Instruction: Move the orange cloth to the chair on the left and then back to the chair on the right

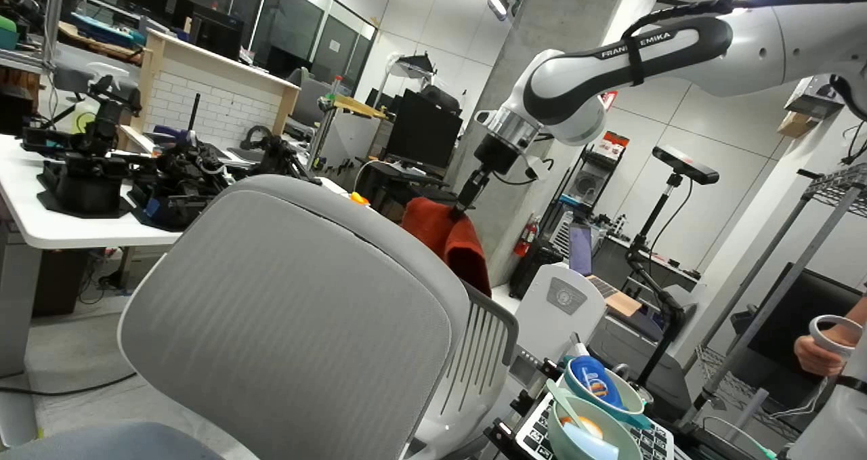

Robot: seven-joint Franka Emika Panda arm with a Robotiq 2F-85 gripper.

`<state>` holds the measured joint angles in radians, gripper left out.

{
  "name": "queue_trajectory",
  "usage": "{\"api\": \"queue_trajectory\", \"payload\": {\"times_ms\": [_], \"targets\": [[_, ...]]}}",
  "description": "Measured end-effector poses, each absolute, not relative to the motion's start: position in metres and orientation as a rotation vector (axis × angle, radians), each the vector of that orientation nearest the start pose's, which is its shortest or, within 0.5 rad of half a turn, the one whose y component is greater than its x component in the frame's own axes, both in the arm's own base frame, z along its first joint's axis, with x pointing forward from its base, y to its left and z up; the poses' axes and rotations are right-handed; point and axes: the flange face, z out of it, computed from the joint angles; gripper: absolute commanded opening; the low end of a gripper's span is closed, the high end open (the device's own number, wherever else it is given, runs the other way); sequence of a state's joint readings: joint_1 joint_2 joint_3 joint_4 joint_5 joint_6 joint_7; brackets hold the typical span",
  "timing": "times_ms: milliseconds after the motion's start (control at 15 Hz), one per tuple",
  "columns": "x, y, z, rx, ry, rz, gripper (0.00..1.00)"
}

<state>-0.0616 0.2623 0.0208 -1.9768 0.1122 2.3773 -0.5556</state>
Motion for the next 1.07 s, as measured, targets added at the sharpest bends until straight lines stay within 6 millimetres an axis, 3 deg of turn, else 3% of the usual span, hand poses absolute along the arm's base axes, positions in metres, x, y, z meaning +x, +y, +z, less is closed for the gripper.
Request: {"api": "queue_trajectory", "payload": {"times_ms": [267,333,933,1000,1067], "targets": [[0.619,-0.016,0.348,-3.008,-0.699,-0.244,0.01],[0.620,-0.015,0.347,-3.007,-0.704,-0.242,0.24],[0.623,0.005,0.349,-2.988,-0.751,-0.250,0.88],[0.623,0.005,0.352,-2.989,-0.752,-0.257,0.69],[0.624,0.005,0.355,-2.990,-0.748,-0.267,0.78]]}}
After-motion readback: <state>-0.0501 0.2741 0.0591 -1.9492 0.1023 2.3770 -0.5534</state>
